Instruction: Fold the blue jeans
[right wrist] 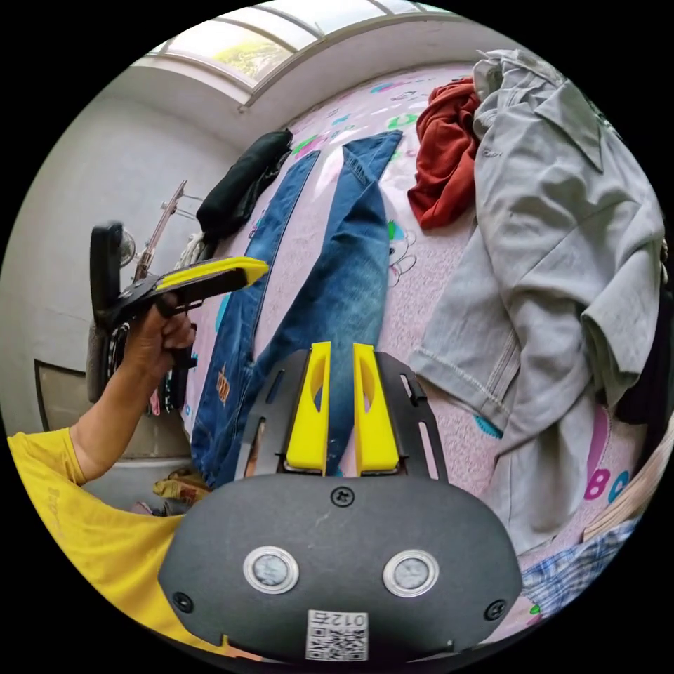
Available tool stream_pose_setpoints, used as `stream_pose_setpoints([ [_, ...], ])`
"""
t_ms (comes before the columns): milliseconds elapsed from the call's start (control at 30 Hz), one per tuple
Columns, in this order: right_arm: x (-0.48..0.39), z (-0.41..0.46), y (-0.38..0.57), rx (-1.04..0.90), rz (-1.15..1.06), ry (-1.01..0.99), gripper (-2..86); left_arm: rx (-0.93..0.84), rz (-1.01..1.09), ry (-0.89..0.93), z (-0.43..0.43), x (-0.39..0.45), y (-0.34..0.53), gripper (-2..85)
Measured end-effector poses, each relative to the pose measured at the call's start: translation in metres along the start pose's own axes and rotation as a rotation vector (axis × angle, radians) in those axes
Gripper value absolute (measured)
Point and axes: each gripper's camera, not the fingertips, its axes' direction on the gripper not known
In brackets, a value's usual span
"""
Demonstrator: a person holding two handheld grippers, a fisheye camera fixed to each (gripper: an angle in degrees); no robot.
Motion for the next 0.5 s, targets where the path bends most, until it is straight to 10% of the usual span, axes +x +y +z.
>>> stream_pose_setpoints([
  [167,-0.014,-0.035,-0.056,0.045,0.005,0.032,1.1,-0.186,0.006,0.008,0.053,-0.004,-0.054,2.4],
  [500,-0.078,-0.04,-0.229,0.096,-0.025,0.077,4.5,0.04,-0.366,0.028,-0.008,-0.122,0.042,1.2],
])
